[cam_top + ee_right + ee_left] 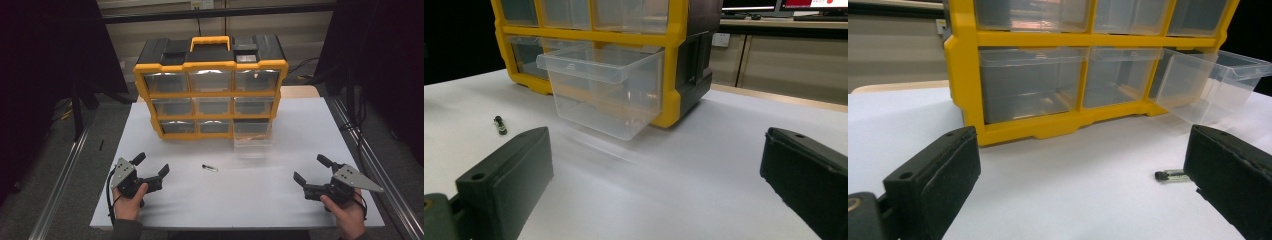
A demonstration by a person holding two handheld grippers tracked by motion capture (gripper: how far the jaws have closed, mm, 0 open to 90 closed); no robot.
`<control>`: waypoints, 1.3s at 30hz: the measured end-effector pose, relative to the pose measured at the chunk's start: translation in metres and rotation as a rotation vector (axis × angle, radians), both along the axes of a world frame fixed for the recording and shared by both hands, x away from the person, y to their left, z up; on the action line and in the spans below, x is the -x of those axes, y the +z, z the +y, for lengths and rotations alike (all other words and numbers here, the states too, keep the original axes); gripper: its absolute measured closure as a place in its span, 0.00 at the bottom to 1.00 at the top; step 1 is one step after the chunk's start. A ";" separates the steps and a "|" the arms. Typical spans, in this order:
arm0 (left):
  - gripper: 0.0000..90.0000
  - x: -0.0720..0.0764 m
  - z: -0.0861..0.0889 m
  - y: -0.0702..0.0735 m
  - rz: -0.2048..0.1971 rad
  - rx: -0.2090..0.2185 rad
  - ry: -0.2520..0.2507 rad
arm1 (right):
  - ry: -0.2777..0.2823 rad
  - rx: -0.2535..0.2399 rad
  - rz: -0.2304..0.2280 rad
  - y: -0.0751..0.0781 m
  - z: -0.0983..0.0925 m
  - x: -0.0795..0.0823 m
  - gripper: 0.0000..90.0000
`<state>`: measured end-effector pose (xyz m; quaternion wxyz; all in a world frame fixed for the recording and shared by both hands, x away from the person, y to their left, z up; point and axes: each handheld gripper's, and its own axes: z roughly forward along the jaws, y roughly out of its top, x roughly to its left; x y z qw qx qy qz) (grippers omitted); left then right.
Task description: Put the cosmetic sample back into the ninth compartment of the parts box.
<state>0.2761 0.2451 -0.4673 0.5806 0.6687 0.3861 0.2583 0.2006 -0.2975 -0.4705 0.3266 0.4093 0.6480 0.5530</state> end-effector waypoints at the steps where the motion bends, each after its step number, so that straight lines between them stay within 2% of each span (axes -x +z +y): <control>1: 0.02 0.000 0.001 0.000 0.000 -0.017 -0.003 | -0.001 0.001 0.000 0.000 0.000 0.000 0.00; 5: 0.02 0.000 0.001 0.000 0.000 -0.023 -0.001 | -0.001 -0.001 0.002 0.000 0.000 0.000 0.00; 7: 0.02 -0.001 0.001 0.000 0.003 -0.021 -0.017 | 0.002 -0.001 0.001 0.000 0.000 0.000 0.00; 8: 0.02 -0.001 0.000 0.000 0.006 -0.012 -0.024 | 0.002 0.001 0.001 0.000 0.000 0.000 0.00; 9: 0.02 -0.001 -0.002 -0.001 0.004 0.011 -0.006 | 0.004 0.000 0.002 0.000 0.000 0.000 0.00; 12: 0.02 -0.002 -0.001 0.000 0.009 -0.008 -0.022 | 0.008 -0.004 0.001 0.000 0.000 0.001 0.00; 13: 0.02 -0.001 -0.004 0.001 0.012 0.013 -0.011 | 0.008 -0.004 0.001 0.000 0.000 0.001 0.00; 14: 0.01 -0.002 -0.003 0.002 0.013 -0.009 -0.023 | 0.005 -0.008 0.002 0.000 0.000 0.001 0.00; 17: 0.01 -0.002 -0.008 0.003 0.019 -0.020 -0.035 | 0.013 -0.004 0.003 0.000 0.000 0.001 0.00; 20: 0.01 -0.004 -0.016 0.004 0.019 -0.040 -0.086 | 0.016 -0.007 0.001 -0.001 -0.001 0.000 0.00; 24: 0.02 -0.007 -0.021 0.005 0.022 -0.053 -0.092 | 0.011 -0.008 0.005 -0.001 -0.002 0.001 0.00; 27: 0.02 -0.010 -0.026 0.006 0.032 -0.038 -0.099 | 0.012 -0.011 0.004 0.000 -0.001 0.002 0.00; 31: 0.02 -0.014 -0.032 0.010 0.042 -0.048 -0.106 | 0.016 -0.010 0.002 0.000 -0.002 0.001 0.00; 32: 0.02 -0.015 -0.036 0.011 0.051 -0.042 -0.119 | 0.014 -0.007 0.002 -0.001 -0.002 0.001 0.00; 33: 0.02 -0.017 -0.038 0.011 0.051 -0.059 -0.133 | 0.017 -0.009 0.001 -0.001 -0.001 0.001 0.00; 34: 0.02 -0.017 -0.041 0.011 0.057 -0.046 -0.128 | 0.017 -0.011 0.004 0.000 -0.001 0.001 0.00; 39: 0.01 -0.020 -0.050 0.011 0.074 -0.056 -0.151 | 0.017 -0.006 0.003 0.000 -0.001 0.002 0.00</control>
